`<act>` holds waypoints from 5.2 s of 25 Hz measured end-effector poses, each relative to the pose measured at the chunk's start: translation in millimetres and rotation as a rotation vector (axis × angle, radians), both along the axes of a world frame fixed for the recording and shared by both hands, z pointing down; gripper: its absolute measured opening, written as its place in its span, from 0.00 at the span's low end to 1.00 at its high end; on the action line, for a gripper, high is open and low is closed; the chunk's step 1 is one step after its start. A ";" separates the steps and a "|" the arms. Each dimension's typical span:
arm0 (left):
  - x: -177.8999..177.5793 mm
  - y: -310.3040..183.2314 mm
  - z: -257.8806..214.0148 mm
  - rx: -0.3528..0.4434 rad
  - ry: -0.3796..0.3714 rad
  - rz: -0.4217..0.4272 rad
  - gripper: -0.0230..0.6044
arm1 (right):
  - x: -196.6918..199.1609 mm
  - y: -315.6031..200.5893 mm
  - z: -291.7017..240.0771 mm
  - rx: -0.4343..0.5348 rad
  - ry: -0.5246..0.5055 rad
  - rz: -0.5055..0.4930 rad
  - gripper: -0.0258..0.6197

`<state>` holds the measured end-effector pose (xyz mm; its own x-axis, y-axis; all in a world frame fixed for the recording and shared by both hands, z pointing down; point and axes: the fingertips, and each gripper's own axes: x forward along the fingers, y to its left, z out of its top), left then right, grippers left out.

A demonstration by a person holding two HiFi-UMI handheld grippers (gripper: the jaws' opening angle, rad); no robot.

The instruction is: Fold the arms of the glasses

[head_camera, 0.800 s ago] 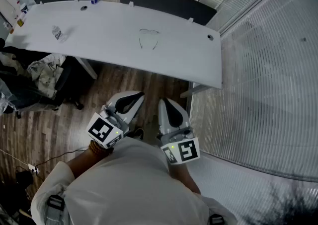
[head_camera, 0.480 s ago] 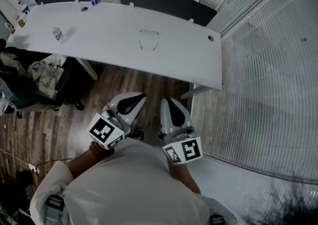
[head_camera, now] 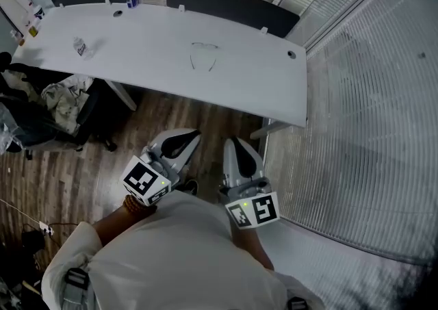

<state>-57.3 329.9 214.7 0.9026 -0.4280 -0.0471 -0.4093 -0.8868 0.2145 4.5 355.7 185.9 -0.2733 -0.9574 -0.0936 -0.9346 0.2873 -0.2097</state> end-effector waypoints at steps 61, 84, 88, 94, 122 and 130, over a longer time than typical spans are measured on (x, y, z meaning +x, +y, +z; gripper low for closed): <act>37.5 -380.4 87.3 -0.137 -0.124 -0.080 0.04 | 67.6 -376.9 80.1 -0.254 0.130 -0.028 0.04; 18.9 -428.3 244.6 -0.186 -0.466 -0.145 0.04 | 116.3 -402.3 199.3 -0.414 0.205 -0.013 0.04; 17.3 -443.5 283.7 -0.213 -0.541 -0.151 0.04 | 132.1 -420.0 227.8 -0.444 0.240 0.005 0.04; 23.0 -458.4 340.0 -0.253 -0.635 -0.124 0.04 | 147.1 -443.9 284.2 -0.511 0.309 0.011 0.04; 58.1 -484.7 444.4 -0.388 -0.801 -0.072 0.04 | 145.8 -529.1 453.9 -0.806 0.283 -0.178 0.15; 67.3 -481.4 444.2 -0.405 -0.800 -0.070 0.04 | 140.2 -527.0 451.3 -0.805 0.331 -0.179 0.05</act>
